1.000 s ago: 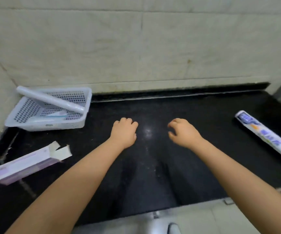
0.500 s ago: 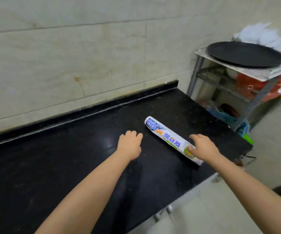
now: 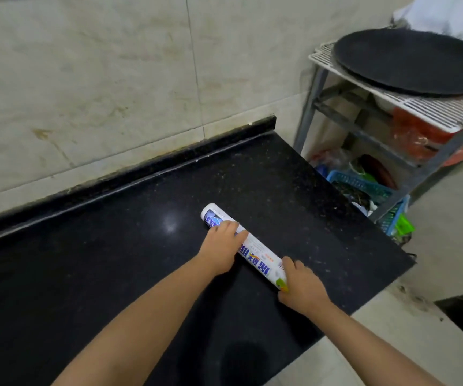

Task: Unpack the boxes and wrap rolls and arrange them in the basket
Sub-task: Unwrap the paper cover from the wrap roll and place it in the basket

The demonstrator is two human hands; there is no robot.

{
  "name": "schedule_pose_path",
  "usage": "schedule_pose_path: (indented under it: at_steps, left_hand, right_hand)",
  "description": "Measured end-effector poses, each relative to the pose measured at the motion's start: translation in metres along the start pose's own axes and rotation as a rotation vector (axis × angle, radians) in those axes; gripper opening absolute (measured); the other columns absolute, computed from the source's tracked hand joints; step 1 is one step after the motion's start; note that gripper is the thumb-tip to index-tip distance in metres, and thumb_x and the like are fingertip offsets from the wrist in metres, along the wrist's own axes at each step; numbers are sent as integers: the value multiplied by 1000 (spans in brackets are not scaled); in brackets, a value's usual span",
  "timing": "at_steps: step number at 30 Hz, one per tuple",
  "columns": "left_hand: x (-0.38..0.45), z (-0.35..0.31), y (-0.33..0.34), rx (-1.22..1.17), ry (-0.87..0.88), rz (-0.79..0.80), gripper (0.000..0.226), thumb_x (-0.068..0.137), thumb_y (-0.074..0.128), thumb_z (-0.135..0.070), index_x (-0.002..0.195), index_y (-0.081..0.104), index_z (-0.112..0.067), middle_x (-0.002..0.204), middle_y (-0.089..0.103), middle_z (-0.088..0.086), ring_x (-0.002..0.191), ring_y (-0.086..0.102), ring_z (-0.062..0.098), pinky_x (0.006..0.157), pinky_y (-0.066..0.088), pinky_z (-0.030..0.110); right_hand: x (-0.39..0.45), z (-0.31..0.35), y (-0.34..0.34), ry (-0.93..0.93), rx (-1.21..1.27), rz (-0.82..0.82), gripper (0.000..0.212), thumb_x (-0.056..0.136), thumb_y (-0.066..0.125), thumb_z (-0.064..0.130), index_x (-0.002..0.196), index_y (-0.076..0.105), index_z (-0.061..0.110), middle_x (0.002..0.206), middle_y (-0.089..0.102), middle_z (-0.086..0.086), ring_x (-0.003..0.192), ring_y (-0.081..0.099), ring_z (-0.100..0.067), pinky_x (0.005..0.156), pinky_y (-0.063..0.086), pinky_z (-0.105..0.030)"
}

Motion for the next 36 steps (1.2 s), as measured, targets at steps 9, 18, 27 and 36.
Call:
schedule_pose_path:
  at_steps: [9, 18, 27, 36]
  left_hand:
    - [-27, 40, -19, -18, -149, -146, 69, 85, 51, -8, 147, 22, -21, 156, 20, 10, 145, 15, 23, 118, 10, 45]
    - [-264, 110, -18, 73, -802, -262, 80, 27, 86, 6, 104, 72, -6, 106, 70, 26, 95, 69, 41, 73, 53, 61]
    - [-532, 138, 7, 251, -1126, -234, 67, 35, 86, -5, 96, 59, -10, 83, 76, 14, 75, 74, 28, 70, 56, 54]
    - [-721, 222, 64, 190, -1249, -158, 57, 26, 89, -20, 80, 75, -9, 70, 71, 3, 62, 69, 22, 61, 57, 31]
  right_hand:
    - [19, 37, -39, -198, 211, 214, 48, 65, 74, 19, 108, 55, 11, 96, 58, 1, 82, 54, -13, 64, 41, -20]
    - [-32, 237, 7, -723, 64, 517, 31, 68, 74, 16, 70, 46, 30, 75, 51, 15, 65, 49, 2, 53, 39, -15]
    - [-228, 423, 124, -1242, -339, 768, 28, 71, 72, 22, 90, 51, 24, 80, 52, 15, 78, 54, -10, 62, 43, -19]
    - [-352, 587, 211, -1554, -555, 2, 67, 77, 66, 36, 133, 37, 15, 128, 47, -5, 115, 46, -26, 92, 40, -37]
Point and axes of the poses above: each hand's wrist, its own x-axis towards the middle knuckle, its own y-axis out of the palm, z = x × y, the point moved 10 cm from there along x, towards the middle knuckle
